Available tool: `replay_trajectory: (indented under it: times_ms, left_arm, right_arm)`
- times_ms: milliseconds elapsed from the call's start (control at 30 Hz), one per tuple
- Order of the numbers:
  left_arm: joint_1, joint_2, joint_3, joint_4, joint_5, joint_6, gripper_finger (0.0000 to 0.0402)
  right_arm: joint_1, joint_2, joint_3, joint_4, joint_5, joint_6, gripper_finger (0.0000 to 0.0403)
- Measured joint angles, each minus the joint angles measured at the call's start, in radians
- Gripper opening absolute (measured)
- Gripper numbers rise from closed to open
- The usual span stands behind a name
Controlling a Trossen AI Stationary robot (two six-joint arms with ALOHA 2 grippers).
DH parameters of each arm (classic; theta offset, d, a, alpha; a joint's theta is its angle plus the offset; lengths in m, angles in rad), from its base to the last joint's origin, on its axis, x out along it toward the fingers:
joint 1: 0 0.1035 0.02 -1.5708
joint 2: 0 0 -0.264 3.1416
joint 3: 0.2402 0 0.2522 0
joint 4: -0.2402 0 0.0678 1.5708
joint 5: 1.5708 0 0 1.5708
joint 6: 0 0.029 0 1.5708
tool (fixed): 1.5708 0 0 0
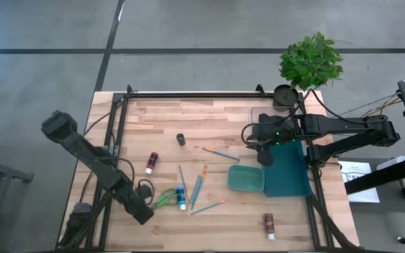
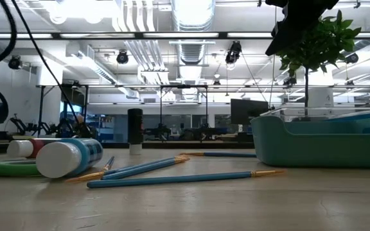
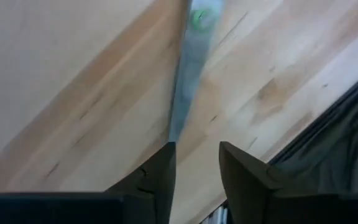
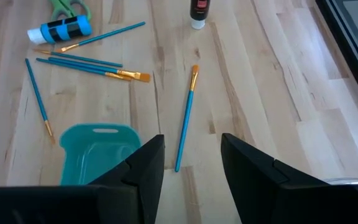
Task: Pick & Place Paint Supplies
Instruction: Put the green scissors into the transparent bin
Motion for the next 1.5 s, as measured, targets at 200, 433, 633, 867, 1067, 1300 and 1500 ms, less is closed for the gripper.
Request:
replay_trajectory:
  times_ms: [200,433,633,867,1067,1300,1500]
  left_arm:
    - [0.000,0.046,0.013,0.021,0.006,-0.004,0.0121]
    - [-0.001,0.071,0.013,-0.001,0.006,0.003,0.0121]
    - [-0.001,0.077,0.015,-0.020,0.009,0.014,0.0121]
    - [-0.001,0.079,0.015,-0.022,-0.001,0.011,0.0121]
    - [-0.001,0.081,0.015,-0.014,-0.006,0.001,0.0121]
    - [0.001,0.143,0.022,0.016,0.032,-0.012,0.0119]
    - [0.001,0.157,0.023,0.025,0.047,-0.063,0.0104]
  right_arm:
    - [0.000,0.000,0.000,0.000,0.000,-0.005,0.0157]
    - [0.000,0.000,0.000,0.000,0.000,-0.005,0.0157]
    - [0.000,0.000,0.000,0.001,0.000,-0.001,0.0157]
    - [0.000,0.000,0.000,0.001,0.000,0.004,0.0157]
    - [0.000,0.000,0.000,0.001,0.001,0.004,0.0157]
    - [0.000,0.000,0.000,0.000,0.001,0.004,0.0157]
    - [0.000,0.000,0.000,0.001,0.001,0.005,0.0157]
